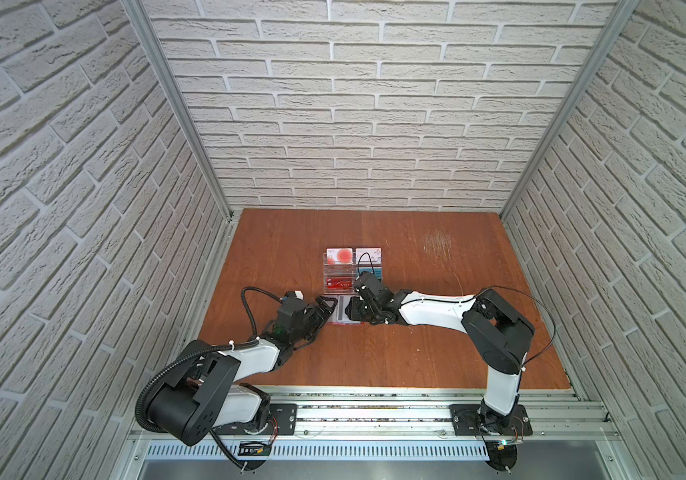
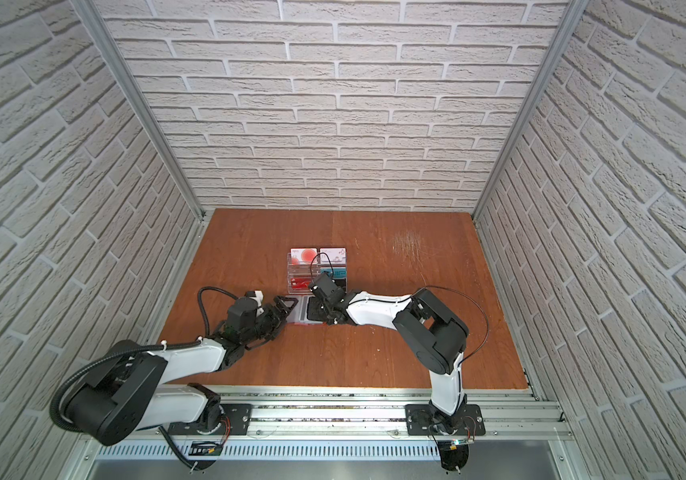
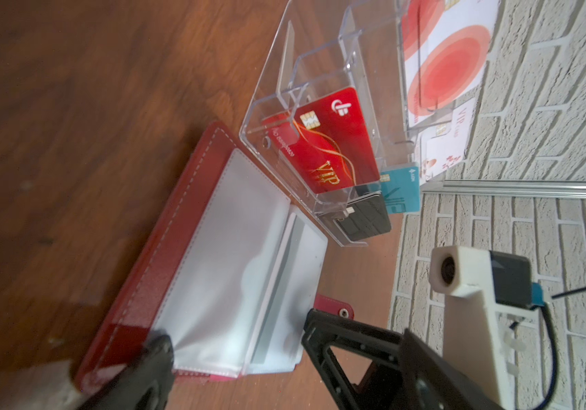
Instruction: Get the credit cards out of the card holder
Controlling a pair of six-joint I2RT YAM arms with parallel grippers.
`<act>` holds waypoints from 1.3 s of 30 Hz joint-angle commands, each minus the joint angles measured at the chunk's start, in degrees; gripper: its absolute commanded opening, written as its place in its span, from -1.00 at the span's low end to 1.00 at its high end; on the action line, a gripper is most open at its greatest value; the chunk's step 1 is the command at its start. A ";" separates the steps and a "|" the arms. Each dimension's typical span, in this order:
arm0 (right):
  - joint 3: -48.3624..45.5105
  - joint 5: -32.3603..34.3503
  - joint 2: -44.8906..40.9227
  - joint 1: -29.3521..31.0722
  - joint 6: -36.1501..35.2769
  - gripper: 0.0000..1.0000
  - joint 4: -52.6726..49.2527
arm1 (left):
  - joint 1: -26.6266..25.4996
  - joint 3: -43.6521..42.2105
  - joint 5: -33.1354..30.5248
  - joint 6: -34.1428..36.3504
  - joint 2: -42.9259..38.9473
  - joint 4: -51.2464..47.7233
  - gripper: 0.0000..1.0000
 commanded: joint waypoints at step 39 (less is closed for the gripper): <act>-0.99 -0.03 -3.12 -0.01 -0.33 -0.31 -1.04 | 0.91 2.21 0.46 -0.73 -9.80 -12.93 0.96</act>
